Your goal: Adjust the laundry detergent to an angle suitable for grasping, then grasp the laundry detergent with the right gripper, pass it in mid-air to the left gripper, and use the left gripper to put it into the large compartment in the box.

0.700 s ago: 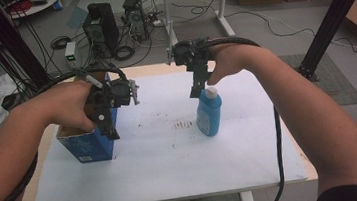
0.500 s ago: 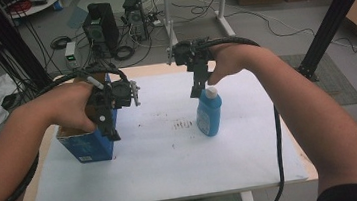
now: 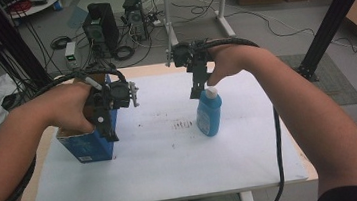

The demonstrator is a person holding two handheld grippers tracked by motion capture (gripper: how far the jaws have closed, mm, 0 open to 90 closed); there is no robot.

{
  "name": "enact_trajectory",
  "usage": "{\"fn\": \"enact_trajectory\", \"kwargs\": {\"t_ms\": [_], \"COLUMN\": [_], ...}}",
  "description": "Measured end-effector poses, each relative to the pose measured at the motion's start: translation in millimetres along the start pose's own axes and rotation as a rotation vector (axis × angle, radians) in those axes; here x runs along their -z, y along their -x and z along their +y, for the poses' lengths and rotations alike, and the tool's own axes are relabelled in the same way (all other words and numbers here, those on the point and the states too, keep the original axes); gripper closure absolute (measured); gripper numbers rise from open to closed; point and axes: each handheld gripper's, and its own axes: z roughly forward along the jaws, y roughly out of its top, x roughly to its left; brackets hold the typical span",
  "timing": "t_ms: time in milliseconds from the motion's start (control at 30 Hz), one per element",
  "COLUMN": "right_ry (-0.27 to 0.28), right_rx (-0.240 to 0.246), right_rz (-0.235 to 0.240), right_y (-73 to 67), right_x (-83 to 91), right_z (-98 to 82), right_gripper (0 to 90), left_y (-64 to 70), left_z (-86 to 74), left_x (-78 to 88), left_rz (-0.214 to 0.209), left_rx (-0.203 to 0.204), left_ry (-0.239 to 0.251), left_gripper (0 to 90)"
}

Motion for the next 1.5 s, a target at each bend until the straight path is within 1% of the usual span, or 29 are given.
{"fn": "enact_trajectory", "kwargs": {"t_ms": [33, 133, 300, 433, 633, 667, 867, 900, 933, 1000, 1033, 1133, 1167, 1267, 1300, 1333, 1400, 1433, 1467, 1500], "right_ry": [0.002, 0.009, 0.013, 0.013, 0.012, 0.013, 0.030, 0.030, 0.032, 0.037, 0.052, 0.109, 0.132, 0.217, 0.257, 0.283, 0.353, 0.391, 0.409, 0.448], "right_rx": [0.002, -0.004, -0.001, 0.000, -0.005, -0.002, -0.010, -0.011, -0.012, -0.019, -0.028, -0.059, -0.057, -0.086, -0.096, -0.104, -0.138, -0.162, -0.183, -0.211], "right_rz": [-0.003, -0.004, -0.007, -0.008, -0.010, -0.009, -0.019, -0.018, -0.021, -0.027, -0.030, -0.040, -0.046, -0.073, -0.090, -0.109, -0.142, -0.183, -0.200, -0.215], "right_y": [-0.4, -1.9, -4.3, -5.2, -6.4, -6.6, -5.7, -5.8, -6.0, -5.0, -3.8, -1.4, 0.0, 1.2, 1.5, 1.4, 1.2, 1.7, 2.3, 3.5], "right_x": [0.7, 2.6, 4.5, 5.1, 5.0, 5.2, 6.1, 5.8, 5.1, 4.6, 4.5, 4.0, 4.2, 6.6, 7.9, 8.8, 11.0, 11.8, 12.3, 12.8], "right_z": [-0.1, 0.0, -0.3, -1.0, -2.4, -2.6, -4.1, -4.2, -4.5, -5.4, -6.6, -9.7, -11.0, -13.7, -14.6, -15.2, -16.8, -17.9, -18.8, -20.8], "right_gripper": [0.0, 0.0, 0.0, 0.0, 0.0, 0.0, 0.0, 0.0, 0.0, 0.0, 0.0, 0.0, 0.0, 0.0, 0.0, 0.0, 0.0, 0.0, 0.0, 0.0], "left_y": [0.0, 1.8, 2.8, 4.5, 5.8, 5.4, 5.6, 6.2, 6.1, 6.6, 6.8, 7.0, 7.7, 9.0, 9.3, 9.5, 9.8, 10.3, 10.3, 10.4], "left_z": [-0.1, -1.6, -2.4, 0.9, 5.7, 5.9, 3.4, 3.2, 3.0, 2.4, 2.2, 2.7, 2.8, 3.0, 2.9, 3.1, 3.0, 3.0, 2.9, 3.0], "left_x": [0.5, 1.3, 1.4, 2.6, 5.4, 5.6, 2.9, 2.5, 3.0, 3.4, 3.2, 2.4, 2.0, 2.3, 2.2, 2.6, 2.5, 2.5, 2.2, 2.2], "left_rz": [0.005, 0.000, -0.002, 0.005, 0.000, 0.001, -0.001, 0.004, 0.002, 0.006, 0.002, 0.004, 0.003, 0.001, 0.003, 0.002, 0.001, 0.003, 0.005, 0.006], "left_rx": [-0.005, -0.004, 0.000, -0.004, -0.017, -0.020, -0.013, -0.012, -0.019, -0.016, -0.010, -0.017, -0.015, -0.017, -0.017, -0.019, -0.018, -0.018, -0.018, -0.019], "left_ry": [0.000, 0.016, 0.010, 0.005, 0.022, 0.016, 0.013, 0.017, 0.013, 0.022, 0.027, 0.017, 0.017, 0.015, 0.017, 0.015, 0.015, 0.017, 0.018, 0.017], "left_gripper": [0.1, 0.1, 0.1, 0.1, 0.1, 0.1, 0.1, 0.1, 0.1, 0.1, 0.1, 0.1, 0.1, 0.1, 0.1, 0.1, 0.1, 0.1, 0.1, 0.1]}}
